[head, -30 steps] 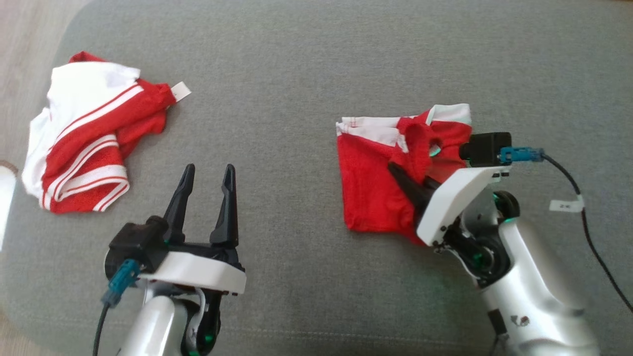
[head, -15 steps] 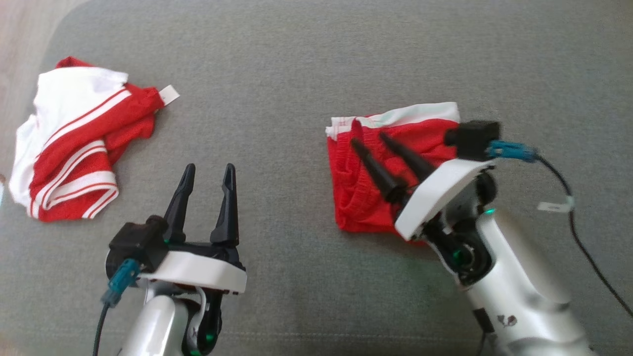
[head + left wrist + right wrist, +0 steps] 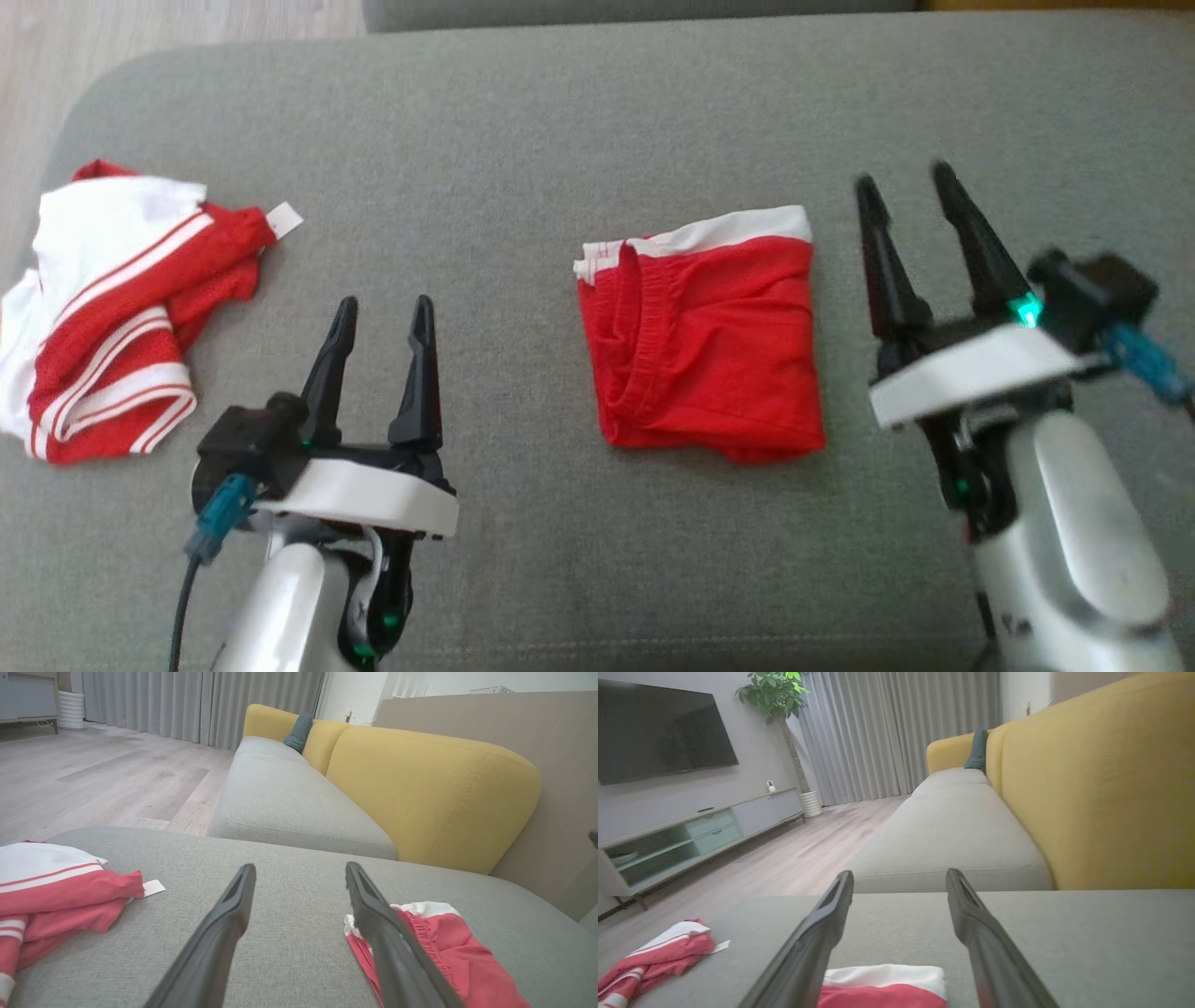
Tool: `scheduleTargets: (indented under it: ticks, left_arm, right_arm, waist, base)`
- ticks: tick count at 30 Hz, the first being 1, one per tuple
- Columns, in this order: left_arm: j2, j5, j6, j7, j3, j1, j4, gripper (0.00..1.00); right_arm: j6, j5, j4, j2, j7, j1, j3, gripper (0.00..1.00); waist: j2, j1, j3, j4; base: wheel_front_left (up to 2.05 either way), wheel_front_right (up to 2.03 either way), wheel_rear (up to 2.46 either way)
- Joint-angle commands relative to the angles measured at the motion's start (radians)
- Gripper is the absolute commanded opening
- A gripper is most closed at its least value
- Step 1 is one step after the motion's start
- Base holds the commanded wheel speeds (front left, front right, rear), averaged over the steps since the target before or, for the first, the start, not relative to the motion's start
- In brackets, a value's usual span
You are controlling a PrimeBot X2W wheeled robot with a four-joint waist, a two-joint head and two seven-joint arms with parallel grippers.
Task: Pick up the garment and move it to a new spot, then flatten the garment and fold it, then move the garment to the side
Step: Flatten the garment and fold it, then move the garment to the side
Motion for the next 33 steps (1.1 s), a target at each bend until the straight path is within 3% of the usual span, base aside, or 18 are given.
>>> scheduleTargets:
  ticks: [1,5,16,33]
  left_arm:
    - [0.001,0.013,0.010,-0.012,0.046,-0.024,-0.023,1.00]
    - [0.002,0.022,0.015,-0.012,0.064,0.007,-0.015,1.00]
    - [0.002,0.059,0.023,-0.012,0.094,0.094,-0.030,1.00]
    - [-0.004,0.067,0.020,-0.012,0.098,0.126,-0.030,1.00]
  right_arm:
    - [-0.001,-0.049,-0.052,0.017,-0.028,0.027,-0.005,1.00]
    - [-0.001,-0.116,-0.093,0.023,-0.065,0.113,-0.067,1.00]
    - [-0.001,-0.129,-0.127,0.024,-0.128,0.255,-0.141,1.00]
    - [-0.001,-0.125,-0.055,0.024,-0.143,0.264,-0.140,1.00]
  waist:
    - [0.0000,0.0000,-0.020,-0.009]
    - [0.0000,0.0000,-0.048,-0.013]
    - [0.0000,0.0000,-0.087,-0.013]
    - [0.0000,0.0000,-0.096,-0.004]
  base:
    - [0.00,0.00,0.00]
    - [0.00,0.00,0.00]
    - [0.00,0.00,0.00]
    - [0.00,0.00,0.00]
